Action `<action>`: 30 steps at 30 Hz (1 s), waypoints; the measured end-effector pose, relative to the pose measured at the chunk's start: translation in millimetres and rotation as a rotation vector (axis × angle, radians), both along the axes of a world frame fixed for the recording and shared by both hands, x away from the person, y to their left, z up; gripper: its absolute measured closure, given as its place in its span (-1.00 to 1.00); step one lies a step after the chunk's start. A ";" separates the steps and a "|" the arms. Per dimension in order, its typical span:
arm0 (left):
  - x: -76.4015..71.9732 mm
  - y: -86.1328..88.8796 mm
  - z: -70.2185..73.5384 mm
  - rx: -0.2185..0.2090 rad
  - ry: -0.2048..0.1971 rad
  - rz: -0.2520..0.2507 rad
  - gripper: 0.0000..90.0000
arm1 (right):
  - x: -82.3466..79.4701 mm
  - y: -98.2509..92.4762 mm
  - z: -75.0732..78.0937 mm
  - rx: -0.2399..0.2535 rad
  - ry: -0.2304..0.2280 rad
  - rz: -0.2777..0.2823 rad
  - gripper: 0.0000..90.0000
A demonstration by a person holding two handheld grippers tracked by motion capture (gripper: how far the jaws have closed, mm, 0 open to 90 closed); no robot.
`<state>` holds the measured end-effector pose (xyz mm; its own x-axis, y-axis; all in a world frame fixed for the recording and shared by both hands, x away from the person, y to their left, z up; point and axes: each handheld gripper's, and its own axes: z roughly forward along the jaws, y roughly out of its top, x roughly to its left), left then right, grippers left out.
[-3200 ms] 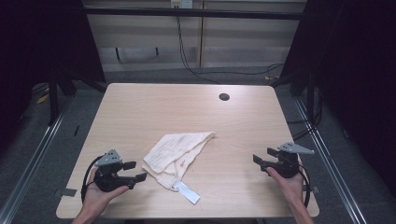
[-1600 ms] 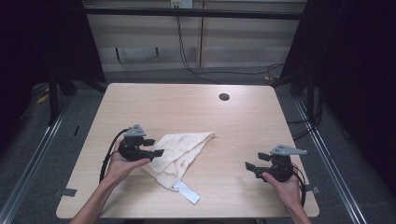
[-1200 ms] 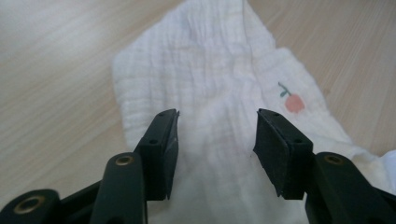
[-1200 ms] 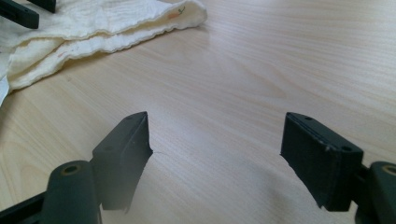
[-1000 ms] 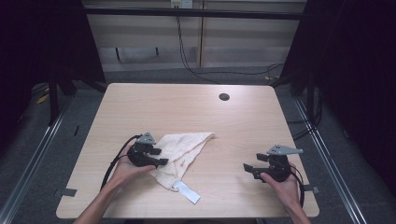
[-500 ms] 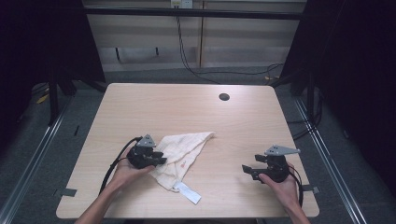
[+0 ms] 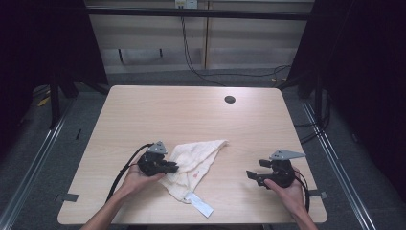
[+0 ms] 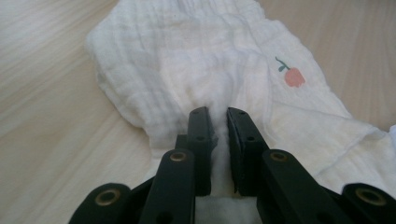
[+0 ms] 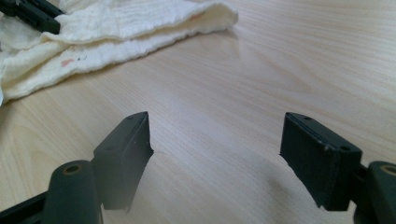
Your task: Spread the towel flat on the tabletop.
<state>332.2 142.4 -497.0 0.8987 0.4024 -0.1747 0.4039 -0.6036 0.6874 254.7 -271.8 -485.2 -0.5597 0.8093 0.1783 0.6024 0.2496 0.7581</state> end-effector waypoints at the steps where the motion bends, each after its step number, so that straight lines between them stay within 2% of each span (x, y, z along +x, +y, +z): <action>1: -1.7 -2.1 0.1 0.003 -0.004 -0.011 0.79 | -0.2 0.2 0.1 0.002 -0.001 0.002 -0.46; 6: -12.9 -12.8 1.3 0.014 -0.005 -0.068 0.79 | -0.4 0.7 0.1 -0.003 -0.001 0.007 -0.46; 10: -20.9 -18.9 1.0 -0.002 0.002 -0.099 0.78 | -0.8 0.4 0.5 -0.006 -0.002 0.006 -0.46; 11: -22.4 -19.9 1.8 0.012 -0.005 -0.111 0.78 | -0.9 0.3 0.5 -0.007 -0.003 0.006 -0.46; 15: -28.1 -25.0 2.5 0.018 -0.005 -0.122 0.76 | -0.6 0.7 0.2 -0.008 -0.001 0.005 -0.46; 18: -28.3 -25.5 2.3 0.006 0.006 -0.120 0.68 | -0.6 0.6 0.2 -0.010 -0.001 0.007 -0.46; 19: -29.2 -26.2 2.0 -0.015 0.028 -0.104 0.58 | -0.6 0.4 0.3 -0.009 -0.002 0.006 -0.46; 21: -29.0 -26.2 3.7 -0.010 0.011 -0.112 0.40 | -0.5 0.0 0.3 -0.007 -0.001 0.005 -0.46; 23: -31.2 -26.2 8.6 -0.032 0.003 -0.098 0.22 | -0.7 -0.3 0.5 -0.006 0.001 0.003 -0.46; 24: -33.1 -25.6 13.8 -0.034 -0.018 -0.091 0.12 | -0.3 -1.0 0.4 -0.005 -0.006 0.005 -0.46; 27: -40.6 -21.1 27.5 -0.072 -0.042 -0.101 0.12 | -0.7 -1.0 0.6 -0.002 -0.003 0.001 -0.46; 28: -45.5 -17.7 32.4 -0.090 -0.036 -0.111 0.16 | -0.7 -1.1 0.7 -0.001 -0.002 0.001 -0.46; 29: -49.3 -15.8 34.6 -0.090 -0.041 -0.118 0.22 | -0.8 -1.2 0.8 -0.001 -0.003 0.000 -0.46; 30: -56.0 -11.5 36.2 -0.083 -0.045 -0.146 0.27 | -0.8 -1.3 0.7 -0.001 -0.004 -0.001 -0.46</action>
